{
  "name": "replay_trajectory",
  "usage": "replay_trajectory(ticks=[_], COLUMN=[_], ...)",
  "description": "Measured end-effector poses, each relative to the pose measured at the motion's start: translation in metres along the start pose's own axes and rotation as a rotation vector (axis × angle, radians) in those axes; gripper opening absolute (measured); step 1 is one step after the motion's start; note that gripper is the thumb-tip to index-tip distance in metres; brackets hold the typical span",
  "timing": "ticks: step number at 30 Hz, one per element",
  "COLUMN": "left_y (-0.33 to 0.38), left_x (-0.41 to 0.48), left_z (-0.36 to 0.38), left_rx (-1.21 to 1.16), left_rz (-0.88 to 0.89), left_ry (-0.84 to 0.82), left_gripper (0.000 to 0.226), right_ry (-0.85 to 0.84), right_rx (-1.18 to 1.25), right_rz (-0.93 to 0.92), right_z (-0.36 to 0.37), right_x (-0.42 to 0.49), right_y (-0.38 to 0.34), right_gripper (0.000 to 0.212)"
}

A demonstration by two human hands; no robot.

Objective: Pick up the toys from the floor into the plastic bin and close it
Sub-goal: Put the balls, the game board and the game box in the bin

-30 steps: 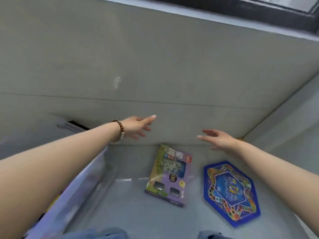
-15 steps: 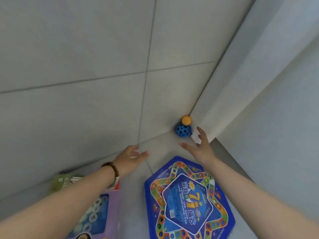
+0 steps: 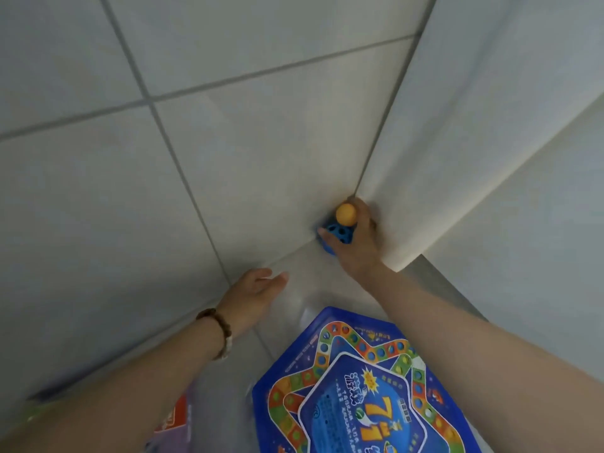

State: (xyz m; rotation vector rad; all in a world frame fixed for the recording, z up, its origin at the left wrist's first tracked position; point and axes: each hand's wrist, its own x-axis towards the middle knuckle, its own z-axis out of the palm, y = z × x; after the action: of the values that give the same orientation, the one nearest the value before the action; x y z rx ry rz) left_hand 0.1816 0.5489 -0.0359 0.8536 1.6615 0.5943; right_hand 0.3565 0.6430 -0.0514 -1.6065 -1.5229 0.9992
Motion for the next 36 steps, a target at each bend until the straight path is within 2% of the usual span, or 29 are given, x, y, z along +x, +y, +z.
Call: replay_trajectory(ticks=[6, 10, 12, 16, 20, 23, 27, 29, 31, 34, 36], left_y=[0.000, 0.000, 0.003, 0.006, 0.005, 0.007, 0.014, 0.016, 0.010, -0.019, -0.048], left_x=[-0.003, -0.010, -0.016, -0.036, -0.067, -0.103, -0.192, -0.250, -0.313, -0.410, -0.472], left_z=[0.007, 0.004, 0.006, 0.013, 0.011, -0.006, -0.062, -0.105, -0.153, -0.229, -0.274], left_rx=[-0.016, -0.070, -0.139, -0.526, -0.968, -0.953, -0.728, -0.626, -0.565, -0.500, -0.524], left_rz=[0.009, -0.009, -0.032, -0.153, -0.237, -0.237, -0.194, -0.142, -0.101, -0.018, 0.007], left_ry=[-0.065, -0.075, -0.079, -0.120, -0.298, -0.337, -0.218, -0.106, 0.034, 0.233, 0.366], left_gripper=[0.023, 0.029, 0.041, 0.054, 0.053, 0.051, 0.039, 0.032, 0.025, 0.023, 0.018], right_ry=[0.023, 0.016, 0.011, -0.036, -0.191, -0.250, -0.346, -0.415, -0.461, -0.629, -0.797], right_rx=[-0.141, -0.105, -0.025, 0.240, 0.382, 0.421, 0.443, 0.372, 0.329, 0.306, 0.311], right_rz=[-0.054, -0.049, -0.052, -0.024, 0.028, 0.049, 0.118, 0.067, 0.008, -0.001, 0.059], right_z=[0.019, 0.018, 0.018, 0.021, 0.013, 0.003, 0.003, 0.012, 0.018, 0.034, 0.052], right_x=[0.001, -0.007, -0.016, -0.058, -0.121, -0.166, -0.214, -0.242, -0.279, -0.346, -0.393], right_y=[0.003, -0.005, -0.015, -0.054, -0.083, -0.103, -0.171, -0.229, -0.288, -0.356, -0.383], right_gripper=[0.067, 0.056, 0.048, 0.035, 0.035, 0.032, 0.020, 0.014, 0.018, 0.024, 0.023])
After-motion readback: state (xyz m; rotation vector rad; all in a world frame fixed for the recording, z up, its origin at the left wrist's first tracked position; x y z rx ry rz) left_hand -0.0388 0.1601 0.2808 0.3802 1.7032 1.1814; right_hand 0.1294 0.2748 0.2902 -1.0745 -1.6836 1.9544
